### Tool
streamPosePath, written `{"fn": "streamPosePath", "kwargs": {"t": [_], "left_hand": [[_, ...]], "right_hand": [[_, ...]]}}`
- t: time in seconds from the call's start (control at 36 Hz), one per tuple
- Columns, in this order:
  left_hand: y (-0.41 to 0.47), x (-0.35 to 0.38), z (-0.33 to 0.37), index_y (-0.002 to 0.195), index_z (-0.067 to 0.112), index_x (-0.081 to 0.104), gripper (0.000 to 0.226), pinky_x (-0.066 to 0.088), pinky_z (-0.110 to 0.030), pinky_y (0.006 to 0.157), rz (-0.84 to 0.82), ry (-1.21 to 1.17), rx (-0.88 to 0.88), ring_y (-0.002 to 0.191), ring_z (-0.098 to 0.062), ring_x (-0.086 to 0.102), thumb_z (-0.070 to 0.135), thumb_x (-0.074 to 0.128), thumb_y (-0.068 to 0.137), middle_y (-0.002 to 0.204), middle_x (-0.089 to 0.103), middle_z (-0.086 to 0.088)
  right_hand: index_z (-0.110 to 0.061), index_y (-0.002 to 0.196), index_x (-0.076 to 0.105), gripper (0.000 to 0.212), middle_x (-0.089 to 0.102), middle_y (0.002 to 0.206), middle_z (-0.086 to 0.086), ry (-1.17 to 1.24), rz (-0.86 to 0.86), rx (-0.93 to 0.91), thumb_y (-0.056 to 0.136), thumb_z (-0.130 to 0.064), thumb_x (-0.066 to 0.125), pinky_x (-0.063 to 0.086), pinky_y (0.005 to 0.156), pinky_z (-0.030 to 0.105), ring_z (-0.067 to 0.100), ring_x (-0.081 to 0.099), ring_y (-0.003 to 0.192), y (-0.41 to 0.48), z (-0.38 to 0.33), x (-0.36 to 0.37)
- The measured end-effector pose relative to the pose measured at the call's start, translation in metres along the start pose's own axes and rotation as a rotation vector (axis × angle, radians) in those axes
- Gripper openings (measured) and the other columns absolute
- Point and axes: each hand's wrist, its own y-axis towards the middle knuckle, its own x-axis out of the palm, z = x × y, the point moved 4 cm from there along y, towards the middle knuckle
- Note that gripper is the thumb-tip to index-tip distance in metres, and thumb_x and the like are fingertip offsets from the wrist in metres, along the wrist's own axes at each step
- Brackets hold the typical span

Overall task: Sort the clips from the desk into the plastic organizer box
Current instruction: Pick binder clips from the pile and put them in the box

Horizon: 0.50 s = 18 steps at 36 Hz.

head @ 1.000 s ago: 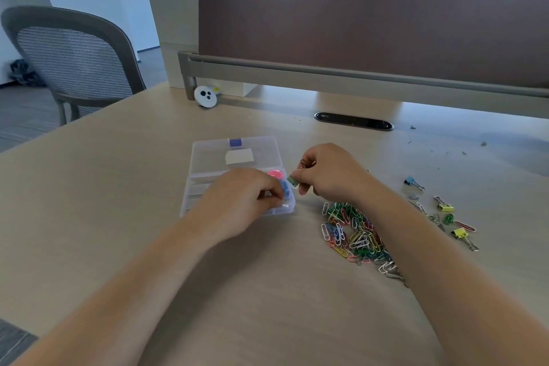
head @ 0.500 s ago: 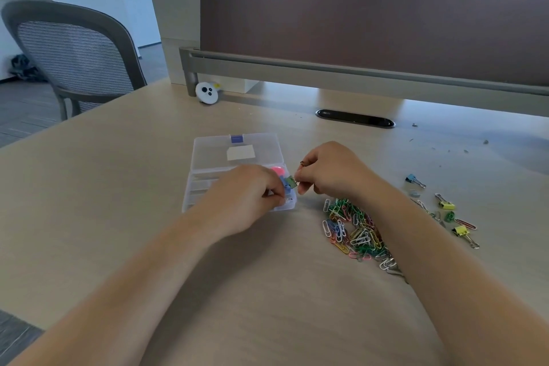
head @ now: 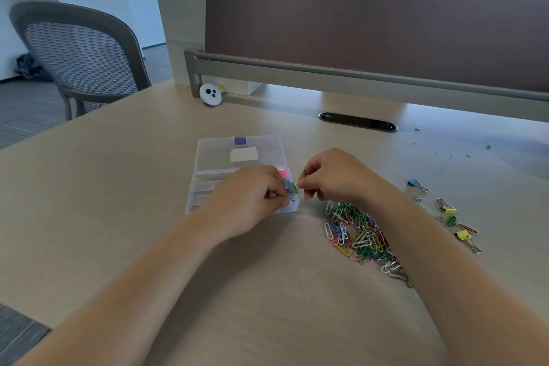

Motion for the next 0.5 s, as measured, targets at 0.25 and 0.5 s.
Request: {"fn": "streamPosePath", "kwargs": {"t": [0.25, 0.5], "left_hand": [[-0.0019, -0.0076, 0.0000, 0.084, 0.027, 0.067, 0.003, 0.041, -0.024, 0.063, 0.135, -0.125, -0.103, 0.071, -0.003, 0.053, 0.025, 0.067, 0.087, 0.078, 0.057, 0.013], [-0.0018, -0.0090, 0.0000, 0.087, 0.033, 0.060, 0.013, 0.036, -0.019, 0.059, 0.148, -0.118, -0.142, 0.074, -0.004, 0.051, 0.034, 0.072, 0.082, 0.078, 0.056, 0.014]], "right_hand": [[0.000, 0.076, 0.074, 0.018, 0.070, 0.063, 0.004, 0.048, -0.014, 0.021, 0.084, -0.014, 0.066, 0.042, 0.051, 0.022, 0.012, 0.052, 0.049, -0.0016, -0.0014, 0.0017], [0.006, 0.080, 0.071, 0.021, 0.064, 0.065, 0.012, 0.207, -0.069, 0.054, 0.086, -0.013, 0.063, 0.034, 0.048, 0.024, 0.014, 0.045, 0.045, -0.0011, -0.0017, 0.0072]]}}
